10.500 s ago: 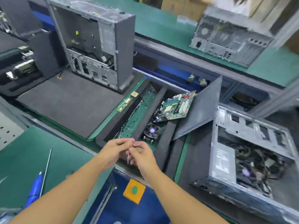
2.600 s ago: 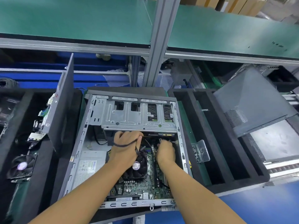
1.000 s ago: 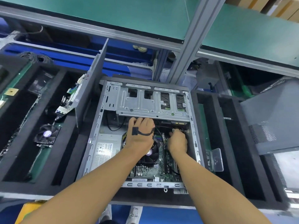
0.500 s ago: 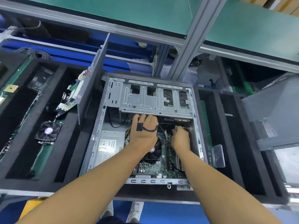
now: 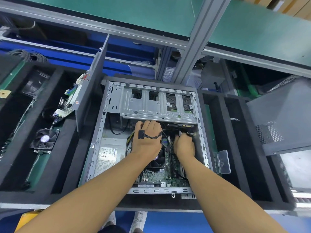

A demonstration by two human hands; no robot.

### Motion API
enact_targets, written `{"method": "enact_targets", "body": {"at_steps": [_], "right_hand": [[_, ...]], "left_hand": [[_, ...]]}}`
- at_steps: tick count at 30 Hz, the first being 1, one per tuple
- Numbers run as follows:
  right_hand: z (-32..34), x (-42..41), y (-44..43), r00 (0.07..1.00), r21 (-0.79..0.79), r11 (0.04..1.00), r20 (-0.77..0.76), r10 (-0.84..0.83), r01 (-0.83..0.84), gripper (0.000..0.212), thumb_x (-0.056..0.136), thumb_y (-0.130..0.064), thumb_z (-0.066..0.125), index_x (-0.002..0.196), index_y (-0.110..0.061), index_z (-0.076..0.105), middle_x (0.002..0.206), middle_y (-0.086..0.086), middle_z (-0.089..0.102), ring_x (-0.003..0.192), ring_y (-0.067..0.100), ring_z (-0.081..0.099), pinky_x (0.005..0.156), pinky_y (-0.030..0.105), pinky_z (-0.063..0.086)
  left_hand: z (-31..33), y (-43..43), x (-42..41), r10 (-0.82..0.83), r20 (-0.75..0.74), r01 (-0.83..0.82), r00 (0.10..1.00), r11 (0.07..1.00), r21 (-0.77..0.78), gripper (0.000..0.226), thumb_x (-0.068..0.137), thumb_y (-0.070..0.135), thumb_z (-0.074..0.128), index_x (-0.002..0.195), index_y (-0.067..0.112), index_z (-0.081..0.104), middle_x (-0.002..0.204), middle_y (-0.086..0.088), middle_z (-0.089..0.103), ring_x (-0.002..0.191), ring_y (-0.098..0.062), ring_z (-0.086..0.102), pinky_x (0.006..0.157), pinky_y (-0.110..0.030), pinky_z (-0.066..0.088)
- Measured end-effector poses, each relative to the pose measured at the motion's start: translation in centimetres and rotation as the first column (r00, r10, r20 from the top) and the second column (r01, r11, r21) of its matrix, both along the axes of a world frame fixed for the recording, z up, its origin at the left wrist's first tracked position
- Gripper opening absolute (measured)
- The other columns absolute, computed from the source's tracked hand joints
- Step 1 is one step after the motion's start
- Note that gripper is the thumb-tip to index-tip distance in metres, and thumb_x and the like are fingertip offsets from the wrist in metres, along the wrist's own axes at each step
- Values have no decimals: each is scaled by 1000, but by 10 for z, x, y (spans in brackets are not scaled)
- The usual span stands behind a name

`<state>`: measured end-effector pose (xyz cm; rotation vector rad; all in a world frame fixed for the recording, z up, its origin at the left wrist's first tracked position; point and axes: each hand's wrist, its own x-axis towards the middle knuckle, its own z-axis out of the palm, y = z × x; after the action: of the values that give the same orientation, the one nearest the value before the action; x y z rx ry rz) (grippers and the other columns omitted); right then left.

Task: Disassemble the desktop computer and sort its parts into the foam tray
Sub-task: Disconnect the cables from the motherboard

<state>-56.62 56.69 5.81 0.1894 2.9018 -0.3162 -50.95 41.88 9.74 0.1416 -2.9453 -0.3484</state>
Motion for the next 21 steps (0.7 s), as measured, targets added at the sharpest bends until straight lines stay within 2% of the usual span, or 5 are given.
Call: {"method": "enact_targets", "body": {"at_steps": [3, 6, 10, 15, 21], "right_hand": [[-1, 0, 2, 999, 18, 999, -22, 32, -31, 28, 104, -23, 41, 104, -3, 61, 102, 20, 69, 93, 39, 66, 69, 37, 46], [0, -1, 5, 987, 113, 981, -24, 161, -157, 22, 104, -19, 43, 108, -6, 61, 104, 16, 68, 92, 37, 66, 64, 35, 42], [4, -2, 6, 961, 204, 941, -18, 278, -268, 17, 100, -13, 48, 108, -9, 63, 106, 11, 65, 92, 32, 66, 60, 32, 38], [3, -1, 5, 970, 120, 969, -82, 227, -216, 23, 103, -20, 49, 107, -7, 67, 103, 13, 65, 97, 31, 62, 65, 35, 45], [3, -1, 6, 973, 59, 978, -99, 207, -202, 23, 101, -18, 52, 105, -2, 69, 103, 16, 62, 102, 31, 57, 74, 36, 44]], "left_hand": [[-2, 1, 0, 2, -20, -2, 1000, 1000, 7, 17, 77, 9, 52, 83, 23, 45, 81, 7, 42, 75, -17, 38, 78, -33, 22], [-2, 2, -2, 16, 26, -17, 1000, 999, 51, 14, 80, 12, 53, 87, 23, 47, 85, 8, 48, 79, -16, 40, 82, -32, 22], [0, 1, -2, -19, 82, 12, 996, 997, 78, 29, 73, 16, 66, 93, 21, 45, 91, 9, 44, 82, -14, 35, 85, -30, 23], [6, -1, -3, -49, 125, 32, 991, 991, 133, 40, 64, 14, 72, 91, 20, 43, 87, 7, 40, 80, -15, 36, 81, -29, 28], [4, -2, -1, -53, 103, 40, 993, 992, 123, 36, 64, 10, 66, 87, 20, 40, 82, 7, 35, 76, -16, 32, 74, -28, 19]]}}
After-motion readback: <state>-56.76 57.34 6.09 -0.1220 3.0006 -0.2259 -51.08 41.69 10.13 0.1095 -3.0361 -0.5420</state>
